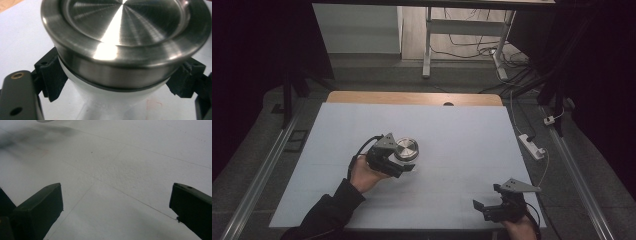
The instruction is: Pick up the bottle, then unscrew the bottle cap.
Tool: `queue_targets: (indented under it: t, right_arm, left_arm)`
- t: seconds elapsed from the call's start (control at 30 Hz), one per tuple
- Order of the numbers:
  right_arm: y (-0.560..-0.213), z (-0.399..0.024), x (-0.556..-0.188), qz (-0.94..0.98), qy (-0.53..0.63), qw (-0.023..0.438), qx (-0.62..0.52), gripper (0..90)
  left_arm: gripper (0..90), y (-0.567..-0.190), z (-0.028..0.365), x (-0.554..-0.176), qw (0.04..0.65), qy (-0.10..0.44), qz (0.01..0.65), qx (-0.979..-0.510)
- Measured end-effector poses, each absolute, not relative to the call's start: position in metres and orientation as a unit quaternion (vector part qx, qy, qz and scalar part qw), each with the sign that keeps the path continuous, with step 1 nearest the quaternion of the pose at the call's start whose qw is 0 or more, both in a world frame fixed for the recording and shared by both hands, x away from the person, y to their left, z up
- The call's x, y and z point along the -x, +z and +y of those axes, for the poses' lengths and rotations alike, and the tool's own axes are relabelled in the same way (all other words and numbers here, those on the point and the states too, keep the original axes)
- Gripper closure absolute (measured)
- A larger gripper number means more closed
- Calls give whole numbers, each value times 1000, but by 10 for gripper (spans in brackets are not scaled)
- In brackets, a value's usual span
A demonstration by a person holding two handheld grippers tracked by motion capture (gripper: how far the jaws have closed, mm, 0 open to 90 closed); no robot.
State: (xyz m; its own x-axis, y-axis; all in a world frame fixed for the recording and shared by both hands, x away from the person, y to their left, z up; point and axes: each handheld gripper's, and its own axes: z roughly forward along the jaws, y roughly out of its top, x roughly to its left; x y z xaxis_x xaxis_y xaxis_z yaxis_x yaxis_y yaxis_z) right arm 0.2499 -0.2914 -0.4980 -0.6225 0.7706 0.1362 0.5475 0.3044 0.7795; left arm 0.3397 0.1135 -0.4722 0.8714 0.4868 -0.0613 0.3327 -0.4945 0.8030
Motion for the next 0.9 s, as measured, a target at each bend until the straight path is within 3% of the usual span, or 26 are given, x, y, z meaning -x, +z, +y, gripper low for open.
queue_targets:
  t: [0.9]
  right_arm:
    - [-498, -292, -251, 797, 422, 127, -413, 0]
  left_arm:
    - [155, -466, 112, -308, 455, 80, 228, -857]
